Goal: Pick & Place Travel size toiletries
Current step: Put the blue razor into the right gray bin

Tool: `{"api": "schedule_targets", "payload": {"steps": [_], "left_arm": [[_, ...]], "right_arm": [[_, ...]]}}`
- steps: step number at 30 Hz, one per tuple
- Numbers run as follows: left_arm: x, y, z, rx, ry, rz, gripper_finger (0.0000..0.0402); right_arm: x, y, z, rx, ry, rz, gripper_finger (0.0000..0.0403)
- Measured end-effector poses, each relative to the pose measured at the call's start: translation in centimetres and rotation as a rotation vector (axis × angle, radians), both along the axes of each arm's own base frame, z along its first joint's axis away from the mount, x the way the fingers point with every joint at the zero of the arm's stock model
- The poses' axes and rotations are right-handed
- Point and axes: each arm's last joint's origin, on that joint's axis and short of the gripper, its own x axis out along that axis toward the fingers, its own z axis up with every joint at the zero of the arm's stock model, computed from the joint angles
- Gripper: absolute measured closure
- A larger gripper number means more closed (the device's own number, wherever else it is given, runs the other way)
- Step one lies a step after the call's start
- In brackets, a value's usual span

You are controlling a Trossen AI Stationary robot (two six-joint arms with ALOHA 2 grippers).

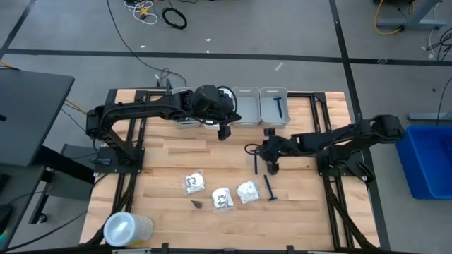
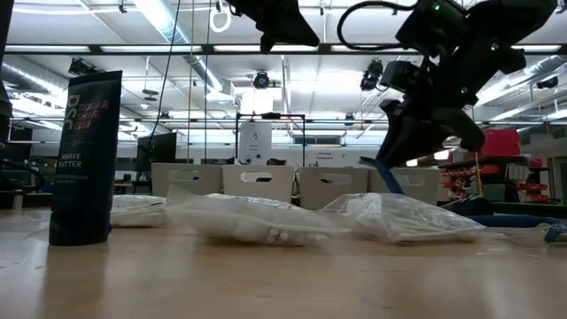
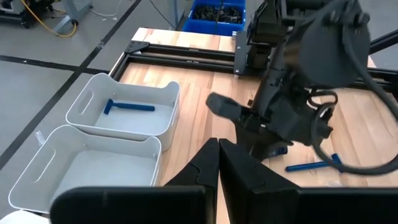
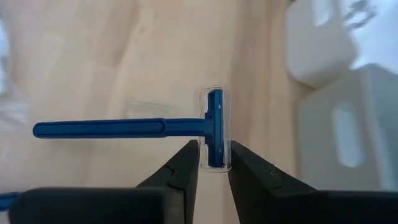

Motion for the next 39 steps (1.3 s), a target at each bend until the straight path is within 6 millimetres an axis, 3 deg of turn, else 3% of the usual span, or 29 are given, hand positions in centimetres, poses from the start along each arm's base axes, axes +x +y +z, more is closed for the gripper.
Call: {"api": "schedule_targets", "payload": {"steps": [9, 21, 27, 33, 39], "left_arm": [[0.1, 0.0, 0.2, 0.004, -0.022, -0.001, 0.0389], [0.1, 0.0, 0.2, -0.013, -0.026, -0.013, 0.0395], [0.1, 0.0, 0.2, -0.026, -0.028, -0.008, 0.0383], [0.1, 0.0, 0.2, -0.028, -0.029, -0.007, 0.0396], [0.1, 0.0, 0.2, -0.028, -0.029, -0.007, 0.0385]], "right_arm": [[-0.9, -0.6, 1.9, -0.126, -0.073, -0.124, 0.0319], [-1.8, -3.1, 3.4, -0.298, -0.078, -0.240, 0.0321], [-2.5, -5.3, 3.9, -0.357, -0.052, -0.300, 0.0321], [-3.2, -7.8, 3.9, -0.391, -0.014, -0.384, 0.0322], [-3.3, -9.6, 4.7, -0.413, -0.090, -0.466, 0.0323]]}}
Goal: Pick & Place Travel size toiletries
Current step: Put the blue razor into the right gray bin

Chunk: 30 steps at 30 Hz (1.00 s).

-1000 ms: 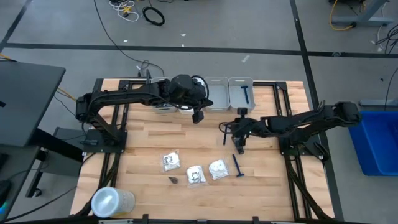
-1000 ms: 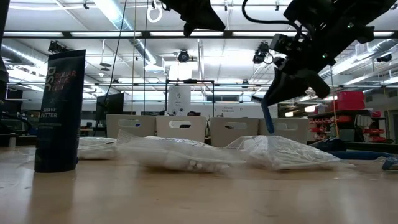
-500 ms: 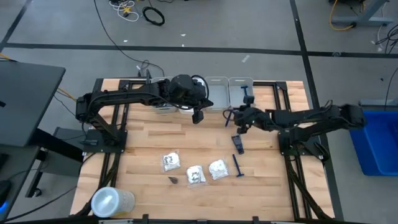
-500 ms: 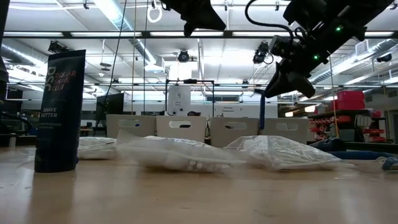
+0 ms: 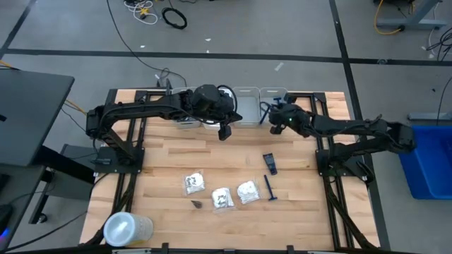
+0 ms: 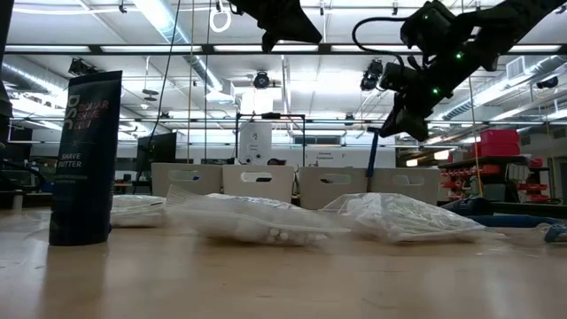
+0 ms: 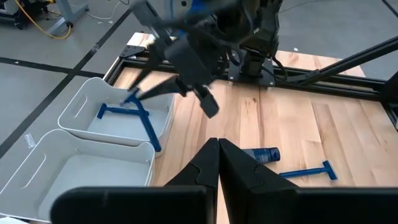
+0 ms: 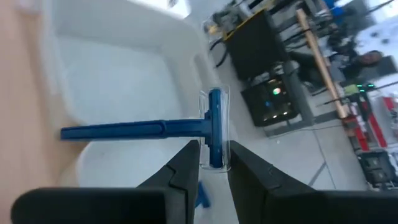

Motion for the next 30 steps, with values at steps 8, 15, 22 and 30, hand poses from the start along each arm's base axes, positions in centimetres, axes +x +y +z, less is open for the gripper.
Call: {"api": "schedule_targets", "payload": {"steps": [8, 15, 22, 30], "left_arm": [[0.0, 0.0, 0.0, -0.006, -0.002, -0.013, 0.0396], [0.0, -0.1, 0.0, -0.010, -0.002, -0.019, 0.0384], [0.0, -0.1, 0.0, -0.003, -0.001, -0.022, 0.0396], [0.0, 0.0, 0.0, 0.000, -0.004, -0.020, 0.0383]], "right_arm": [[-0.1, -1.6, 1.1, -0.072, -0.092, -0.046, 0.0324], [-1.1, -2.9, 0.9, -0.091, -0.044, -0.152, 0.0324], [-2.0, -3.8, 0.4, -0.068, 0.016, -0.206, 0.0323], [-2.1, -3.8, 0.2, -0.054, 0.023, -0.211, 0.0320]]}}
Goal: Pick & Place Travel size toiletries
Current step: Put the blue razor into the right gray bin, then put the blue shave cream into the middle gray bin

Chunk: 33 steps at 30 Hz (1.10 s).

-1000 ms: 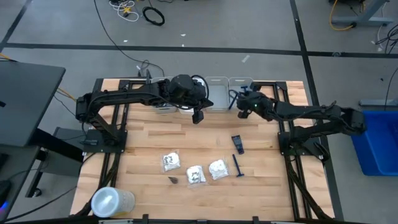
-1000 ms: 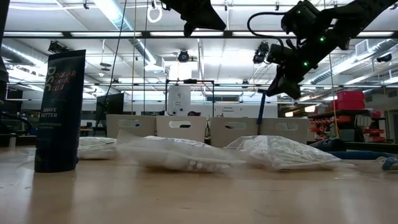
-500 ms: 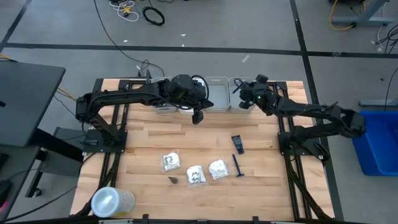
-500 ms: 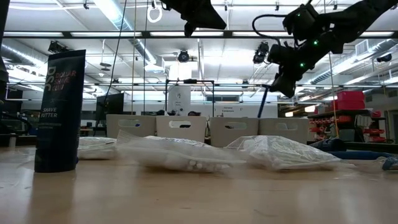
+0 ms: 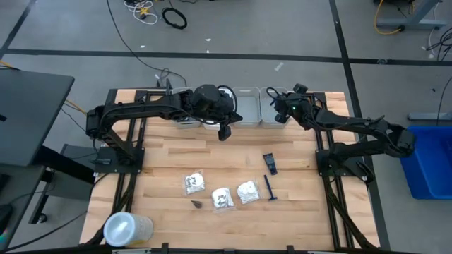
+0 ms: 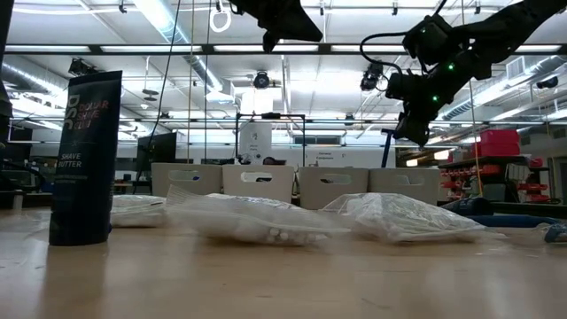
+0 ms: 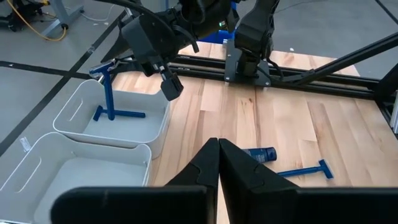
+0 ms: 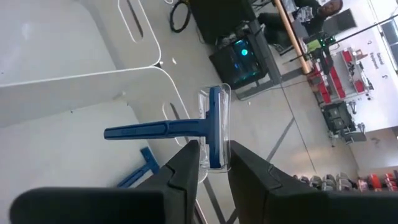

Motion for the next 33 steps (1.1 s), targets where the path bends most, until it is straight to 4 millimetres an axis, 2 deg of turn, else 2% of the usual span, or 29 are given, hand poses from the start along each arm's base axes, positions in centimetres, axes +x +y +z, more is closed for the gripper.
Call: {"api": "schedule_targets", "payload": {"steps": [5, 14, 19, 26, 33], "left_arm": [[0.00, 0.00, 0.00, 0.001, 0.000, 0.000, 0.0395], [0.00, 0.00, 0.01, -0.005, -0.002, 0.003, 0.0381], [0.00, 0.00, 0.02, -0.019, -0.003, 0.010, 0.0378], [0.00, 0.00, 0.00, -0.024, -0.003, 0.012, 0.0377], [0.00, 0.00, 0.02, -0.024, -0.004, 0.012, 0.0377]], "right_arm": [[0.00, 0.00, 0.00, 0.008, -0.022, -0.010, 0.0304], [0.07, 0.03, -0.03, 0.020, -0.029, 0.011, 0.0208], [0.07, 0.03, -0.03, 0.021, -0.029, 0.012, 0.0172], [0.15, 0.09, -0.05, 0.035, -0.041, 0.034, 0.0155], [0.88, 0.85, -0.14, 0.173, -0.199, 0.146, 0.0172]]}}
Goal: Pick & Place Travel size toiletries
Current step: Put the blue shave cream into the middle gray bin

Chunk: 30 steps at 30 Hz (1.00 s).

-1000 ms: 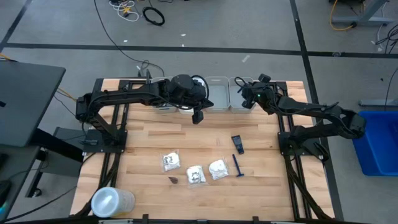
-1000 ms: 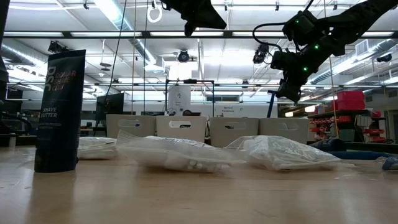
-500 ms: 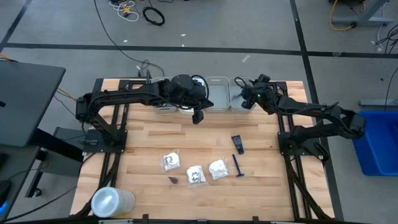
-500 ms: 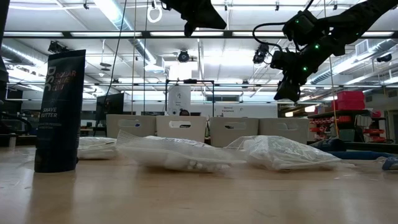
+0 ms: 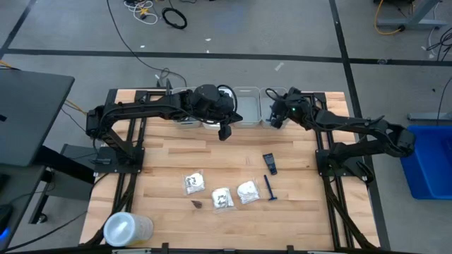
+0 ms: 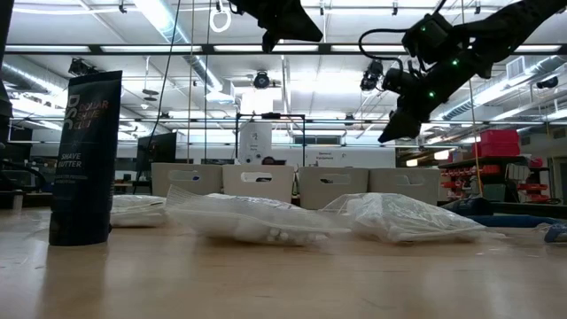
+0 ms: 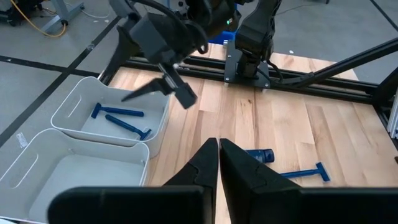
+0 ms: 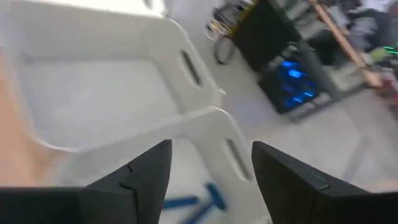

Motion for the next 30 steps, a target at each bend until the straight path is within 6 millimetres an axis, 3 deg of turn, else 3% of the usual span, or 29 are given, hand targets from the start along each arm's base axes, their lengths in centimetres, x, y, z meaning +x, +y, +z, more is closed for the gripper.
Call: {"api": "schedule_targets", "payload": {"steps": [18, 30], "left_arm": [[0.0, 0.0, 0.0, 0.013, 0.002, -0.007, 0.0377], [0.0, 0.0, 0.0, 0.031, 0.005, -0.016, 0.0377]], "right_arm": [[2.3, 4.6, -0.1, 0.294, -0.162, 0.412, 0.0220], [3.3, 8.4, -0.1, 0.465, -0.191, 0.670, 0.0203]]}}
